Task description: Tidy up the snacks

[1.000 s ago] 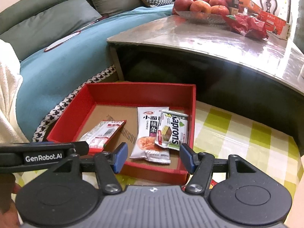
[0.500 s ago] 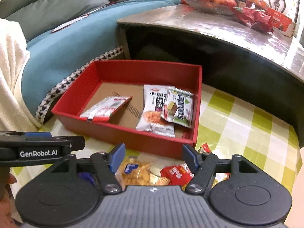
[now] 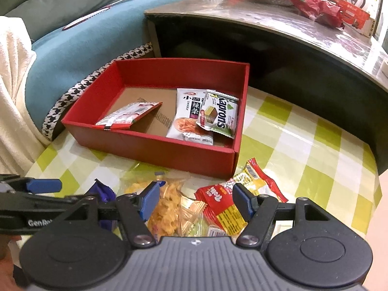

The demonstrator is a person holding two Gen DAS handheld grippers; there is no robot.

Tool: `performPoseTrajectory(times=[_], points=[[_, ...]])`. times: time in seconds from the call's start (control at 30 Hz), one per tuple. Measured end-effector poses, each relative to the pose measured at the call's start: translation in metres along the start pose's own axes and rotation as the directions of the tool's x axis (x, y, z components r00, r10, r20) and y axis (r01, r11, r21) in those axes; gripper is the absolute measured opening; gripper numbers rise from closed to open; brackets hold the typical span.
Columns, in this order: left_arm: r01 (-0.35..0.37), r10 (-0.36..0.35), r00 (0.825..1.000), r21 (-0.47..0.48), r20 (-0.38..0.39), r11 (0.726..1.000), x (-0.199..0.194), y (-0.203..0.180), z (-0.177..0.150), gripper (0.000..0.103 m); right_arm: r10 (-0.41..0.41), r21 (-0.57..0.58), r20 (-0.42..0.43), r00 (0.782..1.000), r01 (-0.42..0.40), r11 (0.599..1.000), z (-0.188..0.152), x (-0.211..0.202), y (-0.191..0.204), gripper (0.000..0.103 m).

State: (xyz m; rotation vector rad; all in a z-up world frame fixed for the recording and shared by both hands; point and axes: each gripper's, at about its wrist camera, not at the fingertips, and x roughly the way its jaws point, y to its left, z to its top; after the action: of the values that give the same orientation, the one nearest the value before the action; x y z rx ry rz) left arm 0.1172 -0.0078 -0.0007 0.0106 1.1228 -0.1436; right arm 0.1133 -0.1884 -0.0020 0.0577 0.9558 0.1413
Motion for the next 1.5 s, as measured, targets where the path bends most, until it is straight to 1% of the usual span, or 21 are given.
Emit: performPoseTrajectory(times=[0.17, 0.3, 0.4, 0.53, 0.73, 0.77, 0.9, 1.0, 1.07, 1.13, 1.3, 1.4, 1.43, 1.47, 1.5], points=[[0.002, -0.001, 0.999, 0.042, -0.033, 0.999, 0.007, -0.005, -0.008, 0.083, -0.002, -0.002, -0.019, 1.000, 0.002, 1.000, -0.011, -0.002, -0.002, 0.069], [0.009, -0.008, 0.999, 0.043, -0.037, 0.999, 0.005, -0.005, -0.010, 0.083, -0.005, 0.006, -0.029, 1.000, 0.005, 1.000, -0.015, -0.003, -0.004, 0.069], [0.012, -0.011, 1.000, 0.027, -0.029, 1.000, 0.002, -0.001, -0.010, 0.084, 0.005, 0.016, -0.037, 0.999, -0.005, 1.000, -0.016, -0.002, -0.004, 0.069], [0.009, -0.009, 1.000, -0.010, -0.028, 1.000, -0.001, 0.009, -0.007, 0.085, 0.020, -0.007, -0.049, 0.999, -0.020, 1.000, -0.016, 0.003, 0.006, 0.069], [0.008, -0.009, 0.999, -0.045, -0.031, 0.999, -0.001, 0.021, -0.004, 0.085, 0.045, -0.029, -0.078, 0.996, -0.047, 0.998, -0.011, 0.020, 0.023, 0.070], [0.010, -0.011, 0.999, -0.048, -0.034, 0.999, 0.000, 0.023, -0.004, 0.085, 0.051, -0.030, -0.088, 0.995, -0.053, 0.998, -0.010, 0.023, 0.026, 0.073], [-0.001, -0.002, 0.999, -0.070, -0.044, 0.998, 0.000, 0.032, -0.002, 0.085, 0.071, -0.038, -0.109, 0.991, -0.076, 0.996, -0.010, 0.034, 0.035, 0.076], [0.015, -0.019, 0.999, -0.117, -0.031, 0.993, -0.004, 0.044, 0.001, 0.085, 0.098, -0.035, -0.117, 0.988, -0.103, 0.994, -0.009, 0.039, 0.043, 0.078], [0.020, -0.023, 0.999, -0.151, -0.022, 0.988, -0.008, 0.053, 0.004, 0.086, 0.095, -0.046, -0.118, 0.988, -0.101, 0.994, -0.009, 0.043, 0.050, 0.081], [0.027, -0.031, 0.999, -0.175, -0.018, 0.984, -0.009, 0.058, 0.005, 0.086, 0.092, -0.058, -0.129, 0.987, -0.100, 0.993, -0.010, 0.049, 0.056, 0.082], [0.030, -0.036, 0.999, -0.179, -0.030, 0.983, -0.008, 0.059, 0.005, 0.086, 0.086, -0.086, -0.140, 0.986, -0.099, 0.991, -0.014, 0.059, 0.070, 0.086], [0.037, -0.043, 0.999, -0.177, -0.031, 0.984, -0.007, 0.059, 0.006, 0.086, 0.085, -0.079, -0.132, 0.988, -0.096, 0.992, -0.015, 0.063, 0.070, 0.087], [0.037, -0.044, 0.999, -0.176, -0.031, 0.984, -0.007, 0.059, 0.006, 0.086, 0.085, -0.078, -0.133, 0.988, -0.096, 0.992, -0.016, 0.065, 0.070, 0.090], [0.038, -0.044, 0.999, -0.177, -0.032, 0.984, -0.007, 0.059, 0.007, 0.086, 0.085, -0.080, -0.127, 0.988, -0.096, 0.992, -0.016, 0.066, 0.071, 0.097], [0.038, -0.045, 0.998, -0.176, -0.033, 0.984, -0.007, 0.059, 0.006, 0.086, 0.068, -0.086, -0.123, 0.990, -0.079, 0.993, -0.018, 0.068, 0.071, 0.102]])
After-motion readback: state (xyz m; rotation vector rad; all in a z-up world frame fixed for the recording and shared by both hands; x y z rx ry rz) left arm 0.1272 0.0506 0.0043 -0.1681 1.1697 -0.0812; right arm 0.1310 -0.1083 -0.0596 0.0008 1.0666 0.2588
